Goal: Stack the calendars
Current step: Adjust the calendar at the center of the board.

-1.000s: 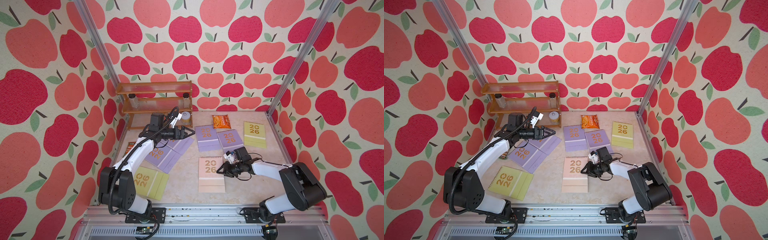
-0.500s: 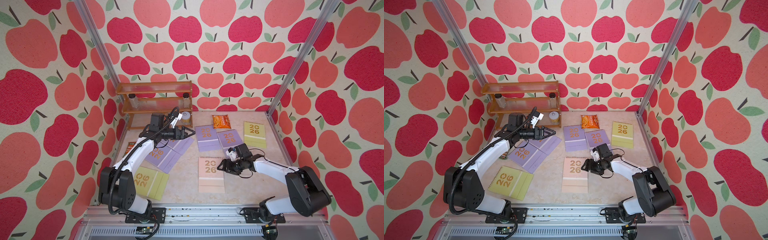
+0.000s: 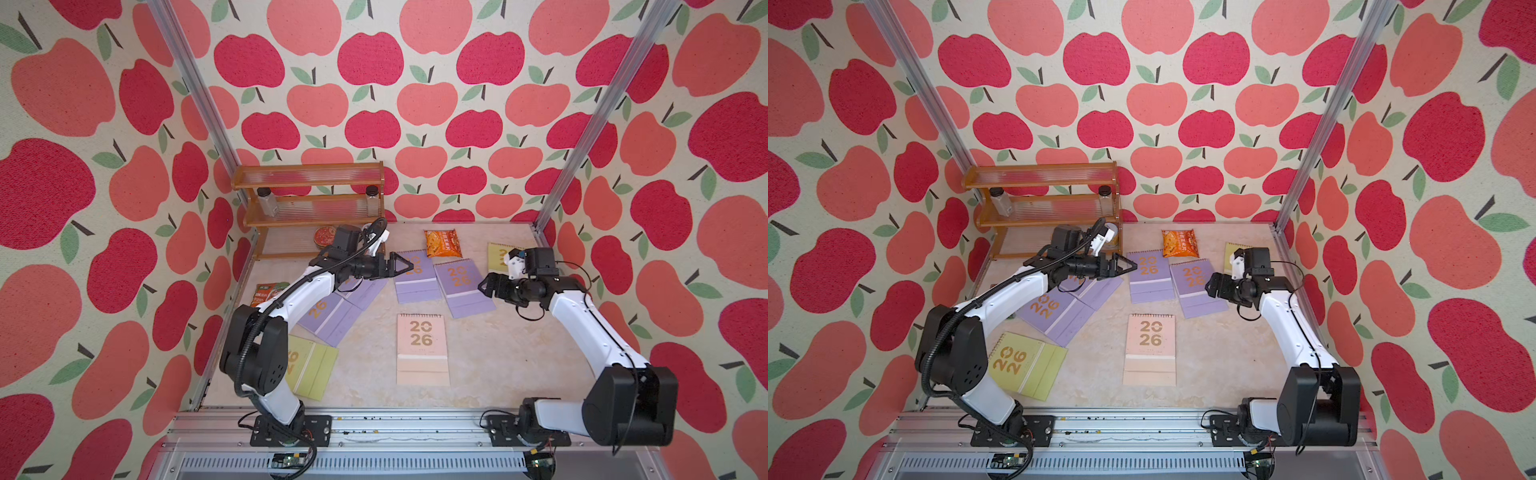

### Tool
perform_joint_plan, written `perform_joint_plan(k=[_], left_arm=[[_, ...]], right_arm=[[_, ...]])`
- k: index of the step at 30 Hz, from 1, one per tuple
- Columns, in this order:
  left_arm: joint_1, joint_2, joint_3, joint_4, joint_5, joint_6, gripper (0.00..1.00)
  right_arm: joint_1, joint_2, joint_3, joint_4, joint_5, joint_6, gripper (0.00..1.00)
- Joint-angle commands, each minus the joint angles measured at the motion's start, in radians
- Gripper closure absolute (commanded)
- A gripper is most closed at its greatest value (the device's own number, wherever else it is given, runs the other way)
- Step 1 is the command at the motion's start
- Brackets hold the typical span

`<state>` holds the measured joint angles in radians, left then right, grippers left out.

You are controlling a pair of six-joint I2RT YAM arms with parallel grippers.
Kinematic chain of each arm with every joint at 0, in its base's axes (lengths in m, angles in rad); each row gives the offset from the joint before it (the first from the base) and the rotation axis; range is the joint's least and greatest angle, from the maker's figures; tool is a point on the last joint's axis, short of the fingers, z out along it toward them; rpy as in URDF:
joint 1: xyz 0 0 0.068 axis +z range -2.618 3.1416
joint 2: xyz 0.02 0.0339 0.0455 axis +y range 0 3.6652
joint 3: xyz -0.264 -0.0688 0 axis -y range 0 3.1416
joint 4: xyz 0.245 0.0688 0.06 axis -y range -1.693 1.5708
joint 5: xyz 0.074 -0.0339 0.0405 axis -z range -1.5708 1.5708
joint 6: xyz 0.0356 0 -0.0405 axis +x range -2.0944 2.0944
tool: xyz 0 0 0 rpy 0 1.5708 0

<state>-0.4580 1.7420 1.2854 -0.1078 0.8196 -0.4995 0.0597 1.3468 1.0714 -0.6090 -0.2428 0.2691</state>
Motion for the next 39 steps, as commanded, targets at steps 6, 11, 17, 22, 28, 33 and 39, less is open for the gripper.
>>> perform_joint_plan(k=[6, 11, 17, 22, 28, 33, 39], left_arm=[[-0.155, 0.32, 0.256, 0.138, -0.152, -0.182, 0.0], [-0.214, 0.501, 0.522, 0.128, -0.137, -0.2, 0.01], [-0.231, 0.757, 0.883, 0.125, -0.119, -0.268, 0.01], [-0.252, 1.077, 1.336, 0.096, -0.11, -0.386, 0.0], [-0.275, 1.245, 1.471, 0.255, -0.241, -0.541, 0.01], [-0.3, 1.228, 1.443, 0.245, -0.318, -0.491, 0.01], [-0.312, 1.211, 1.442, 0.221, -0.334, -0.478, 0.01]], right_arm=[[-0.177, 0.233, 0.193, -0.029, 0.037, -0.101, 0.11], [-0.274, 0.371, 0.278, -0.002, 0.009, -0.085, 0.11], [-0.319, 0.466, 0.343, 0.048, 0.037, -0.071, 0.11], [-0.336, 0.531, 0.353, 0.139, 0.045, -0.041, 0.11], [-0.342, 0.638, 0.411, 0.199, 0.055, -0.03, 0.11], [-0.342, 0.715, 0.459, 0.211, 0.053, -0.024, 0.11], [-0.34, 0.781, 0.51, 0.208, 0.025, -0.018, 0.11]])
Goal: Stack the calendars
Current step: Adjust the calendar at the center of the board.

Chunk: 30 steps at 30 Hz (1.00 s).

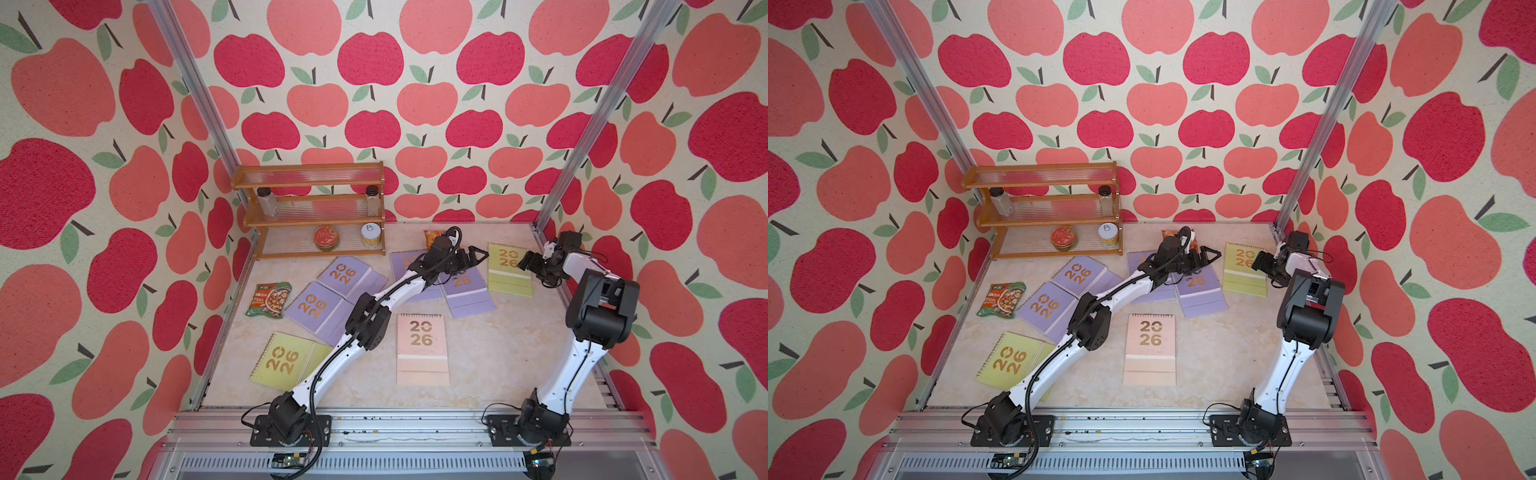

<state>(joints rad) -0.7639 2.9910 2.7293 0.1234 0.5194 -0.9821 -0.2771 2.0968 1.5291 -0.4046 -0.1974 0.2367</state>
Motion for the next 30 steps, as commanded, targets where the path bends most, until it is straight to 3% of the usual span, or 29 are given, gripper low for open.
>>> perform_joint_plan(k=[1, 11, 30], left_arm=[[-0.01, -0.039, -0.002, -0.015, -0.037, 0.008, 0.0], [-0.036, -0.019, 0.003, 0.003, -0.141, -0.035, 0.0], [-0.051, 0.018, 0.027, 0.031, -0.223, -0.097, 0.01]], right_arm=[[-0.004, 0.04, 0.06, 0.004, -0.026, 0.015, 0.11], [0.007, 0.099, 0.109, -0.012, -0.093, 0.01, 0.11], [0.046, 0.125, 0.088, -0.019, -0.179, 0.016, 0.12]])
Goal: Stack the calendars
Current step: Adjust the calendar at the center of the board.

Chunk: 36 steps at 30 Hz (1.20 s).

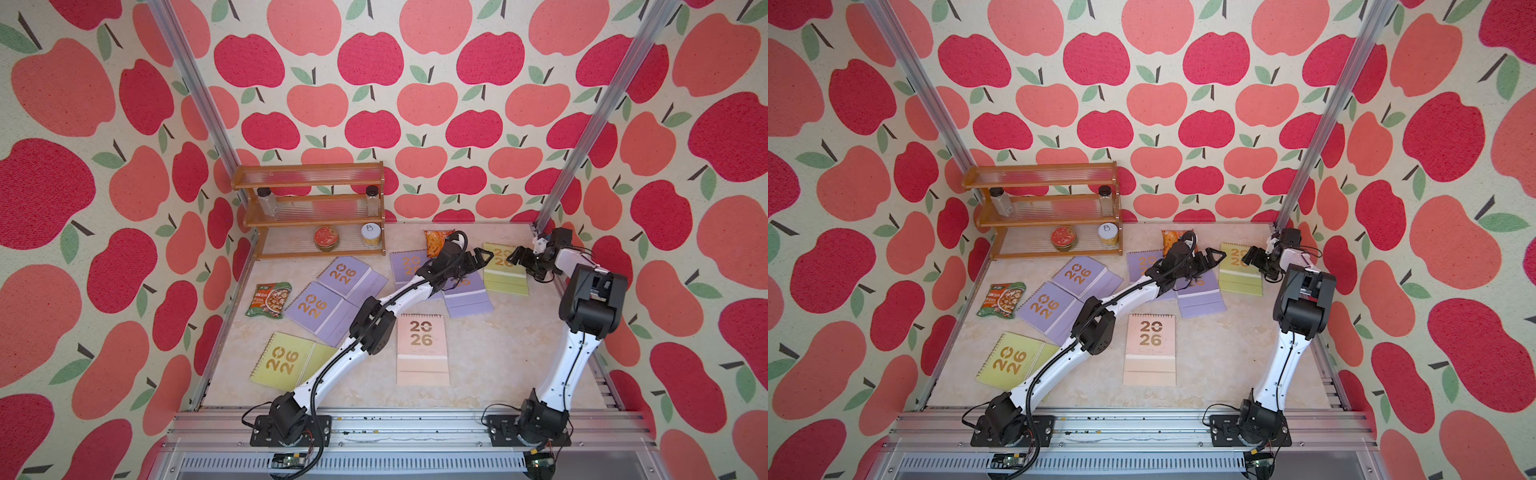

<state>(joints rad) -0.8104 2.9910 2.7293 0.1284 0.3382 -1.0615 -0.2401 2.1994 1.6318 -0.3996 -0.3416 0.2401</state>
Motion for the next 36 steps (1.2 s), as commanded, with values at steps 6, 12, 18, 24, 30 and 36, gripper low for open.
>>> perform_joint_plan(k=[6, 12, 18, 24, 30, 36], left_arm=[[0.003, 0.042, 0.044, 0.018, -0.044, -0.056, 0.01], [-0.009, 0.051, 0.039, -0.019, -0.005, -0.085, 0.01], [-0.02, 0.06, 0.037, -0.03, 0.017, -0.091, 0.01], [-0.021, 0.054, 0.032, -0.045, 0.025, -0.069, 0.0], [-0.02, 0.049, 0.007, -0.094, 0.032, -0.058, 0.0], [-0.017, 0.025, -0.002, -0.172, 0.039, -0.017, 0.0]], right_arm=[[0.01, 0.016, -0.012, -0.037, -0.031, 0.01, 0.12], [0.019, 0.02, 0.001, -0.06, -0.035, -0.008, 0.12], [0.034, 0.017, 0.011, -0.086, -0.07, -0.027, 0.12], [0.054, 0.005, -0.011, -0.098, -0.061, -0.041, 0.12], [0.053, -0.008, -0.042, -0.099, -0.054, -0.05, 0.12], [0.03, -0.02, -0.049, -0.121, -0.027, -0.055, 0.12]])
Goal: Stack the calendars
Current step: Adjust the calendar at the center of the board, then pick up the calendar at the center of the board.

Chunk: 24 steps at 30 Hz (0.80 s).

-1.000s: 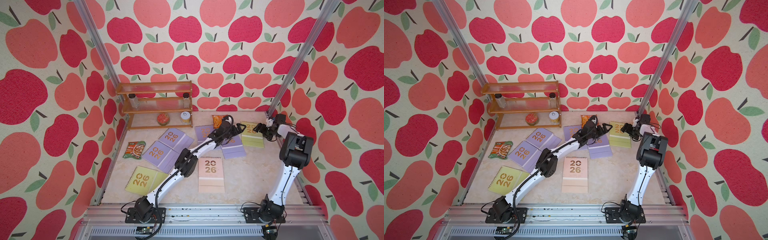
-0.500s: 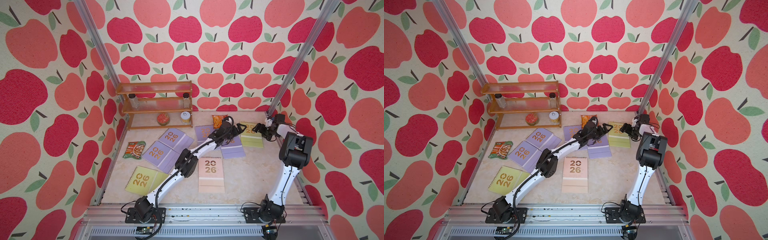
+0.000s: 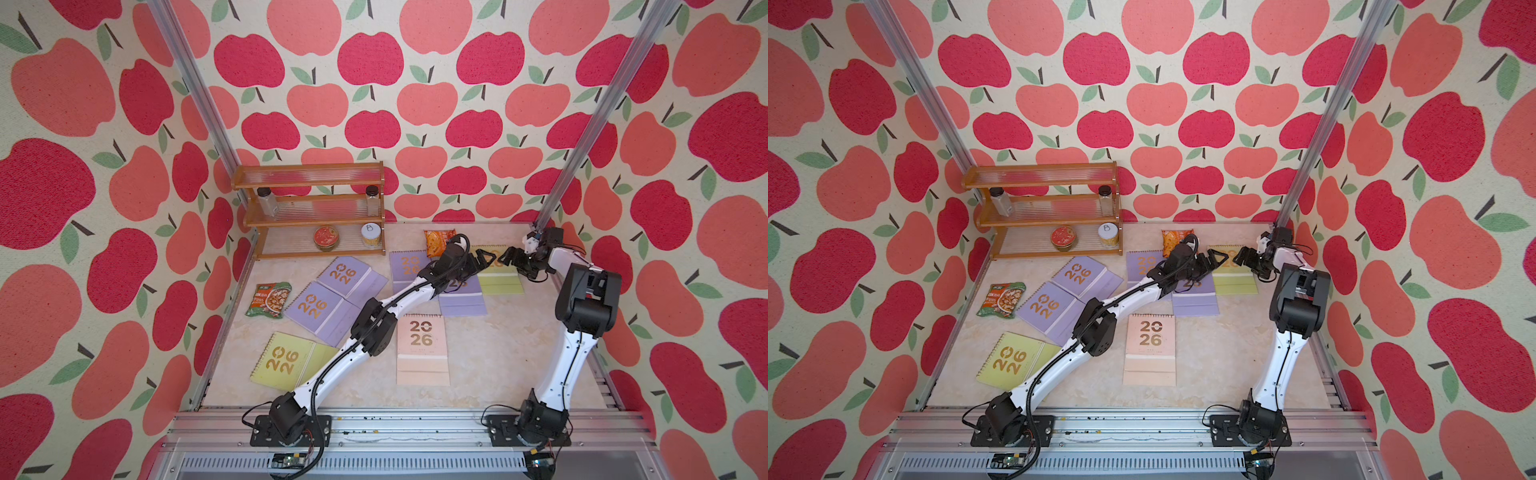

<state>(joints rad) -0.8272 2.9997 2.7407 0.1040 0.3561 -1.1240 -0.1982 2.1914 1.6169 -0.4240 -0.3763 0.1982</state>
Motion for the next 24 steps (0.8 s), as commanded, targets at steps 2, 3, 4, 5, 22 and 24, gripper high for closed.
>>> perform_joint_plan(k=[2, 3, 4, 5, 22, 24], left_arm=[[0.005, -0.01, -0.023, -0.177, 0.037, 0.085, 0.0], [0.007, -0.031, -0.031, -0.195, 0.042, 0.115, 0.0], [0.008, -0.053, -0.035, -0.22, 0.039, 0.151, 0.0], [0.008, -0.083, -0.037, -0.257, 0.031, 0.203, 0.0], [0.2, -0.951, -0.545, -0.809, -0.326, 0.756, 0.0], [0.287, -1.124, -0.719, -0.828, -0.357, 0.702, 0.0]], right_arm=[[-0.025, -0.021, -0.039, -0.099, 0.013, -0.01, 0.12], [-0.031, -0.032, -0.048, -0.094, 0.016, -0.004, 0.12], [-0.036, -0.046, -0.06, -0.082, 0.019, 0.0, 0.12], [-0.04, -0.066, -0.077, -0.064, 0.019, 0.006, 0.12], [0.218, -0.429, -0.2, -0.078, 0.023, -0.044, 0.12], [0.314, -0.459, -0.216, -0.085, 0.021, -0.071, 0.12]])
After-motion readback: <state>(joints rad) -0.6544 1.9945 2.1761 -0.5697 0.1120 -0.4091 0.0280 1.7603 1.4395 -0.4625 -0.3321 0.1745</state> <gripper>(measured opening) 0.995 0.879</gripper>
